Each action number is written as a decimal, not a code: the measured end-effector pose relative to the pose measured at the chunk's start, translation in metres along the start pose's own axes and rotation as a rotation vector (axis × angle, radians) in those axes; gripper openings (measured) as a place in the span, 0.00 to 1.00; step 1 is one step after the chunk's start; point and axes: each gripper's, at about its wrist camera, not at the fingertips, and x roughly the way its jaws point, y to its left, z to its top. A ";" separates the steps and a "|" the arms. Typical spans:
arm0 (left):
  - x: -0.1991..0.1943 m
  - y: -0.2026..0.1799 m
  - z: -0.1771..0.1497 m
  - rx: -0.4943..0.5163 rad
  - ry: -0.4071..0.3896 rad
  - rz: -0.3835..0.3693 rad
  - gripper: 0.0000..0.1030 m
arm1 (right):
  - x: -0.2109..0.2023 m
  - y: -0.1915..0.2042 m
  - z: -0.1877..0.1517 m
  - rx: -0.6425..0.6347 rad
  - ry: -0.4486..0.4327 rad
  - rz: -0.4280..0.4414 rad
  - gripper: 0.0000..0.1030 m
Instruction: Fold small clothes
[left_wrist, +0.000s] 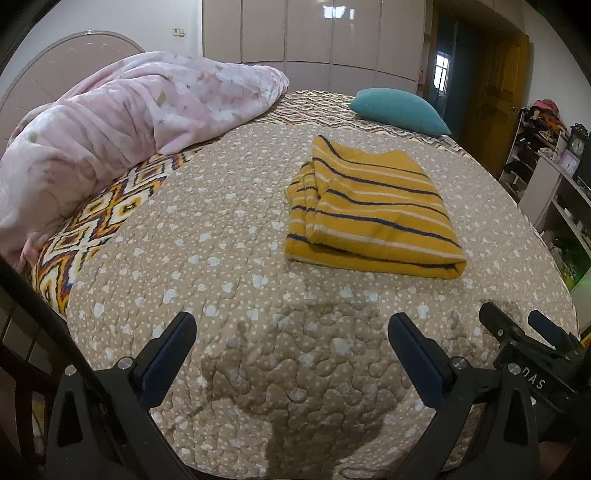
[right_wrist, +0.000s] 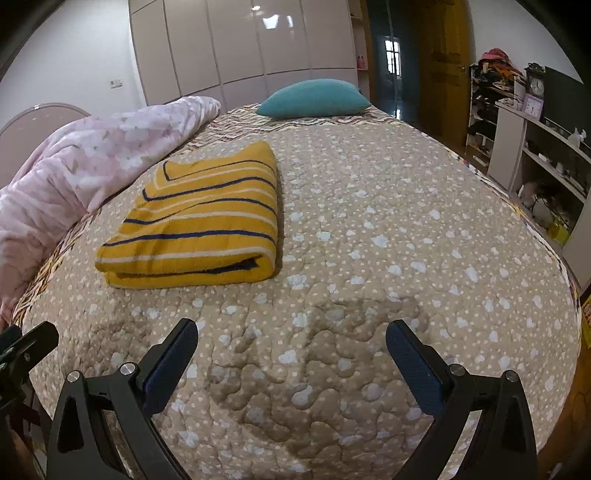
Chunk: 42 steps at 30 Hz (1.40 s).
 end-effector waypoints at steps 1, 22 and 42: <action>0.000 0.000 0.000 -0.001 0.001 -0.001 1.00 | 0.001 0.000 0.000 -0.002 0.002 0.002 1.00; 0.007 0.003 -0.003 -0.012 0.030 -0.012 1.00 | -0.004 -0.002 0.005 -0.059 -0.037 -0.056 1.00; 0.014 0.005 -0.008 -0.018 0.055 -0.023 1.00 | 0.002 0.006 -0.001 -0.102 -0.018 -0.054 1.00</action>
